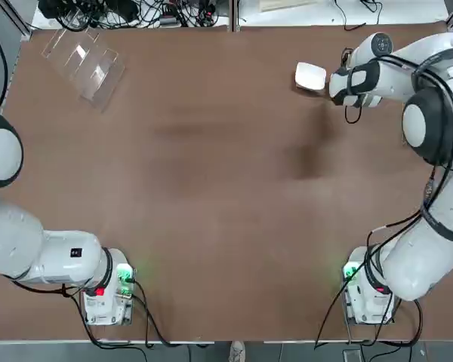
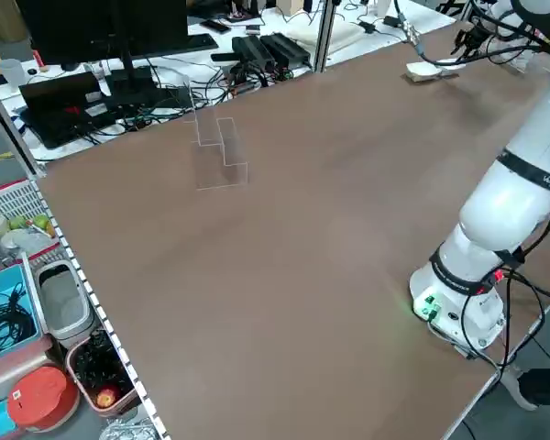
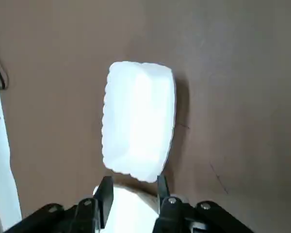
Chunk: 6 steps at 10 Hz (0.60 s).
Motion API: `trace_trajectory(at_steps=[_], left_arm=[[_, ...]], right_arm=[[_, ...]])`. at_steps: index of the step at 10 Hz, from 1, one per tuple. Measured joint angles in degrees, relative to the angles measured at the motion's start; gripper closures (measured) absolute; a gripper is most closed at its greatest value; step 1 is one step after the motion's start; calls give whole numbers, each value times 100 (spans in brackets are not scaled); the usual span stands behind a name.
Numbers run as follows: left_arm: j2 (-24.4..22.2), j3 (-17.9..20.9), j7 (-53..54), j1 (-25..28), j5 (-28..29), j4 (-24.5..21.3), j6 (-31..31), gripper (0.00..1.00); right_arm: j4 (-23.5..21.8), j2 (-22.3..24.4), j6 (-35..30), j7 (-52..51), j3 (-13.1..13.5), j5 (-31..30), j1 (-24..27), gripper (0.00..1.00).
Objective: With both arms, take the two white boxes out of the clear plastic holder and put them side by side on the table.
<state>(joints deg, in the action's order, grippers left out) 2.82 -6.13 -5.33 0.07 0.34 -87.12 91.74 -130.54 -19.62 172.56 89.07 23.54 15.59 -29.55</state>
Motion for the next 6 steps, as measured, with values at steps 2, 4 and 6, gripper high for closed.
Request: trace_trajectory(at_steps=[2, 4, 6], left_arm=[[0, -16, 0, -4, 0, 57, 0, 0], [-1, -36, -1, -20, 0, 148, 0, 0], [-1, -56, -1, -30, 0, 155, 0, 0]], right_arm=[[106, 445, -618, -922, 18, -4, -1, 34], [365, 820, -1405, -2391, 21, -9, -8, 4], [642, 979, -2051, -3434, 10, -11, -42, 0]])
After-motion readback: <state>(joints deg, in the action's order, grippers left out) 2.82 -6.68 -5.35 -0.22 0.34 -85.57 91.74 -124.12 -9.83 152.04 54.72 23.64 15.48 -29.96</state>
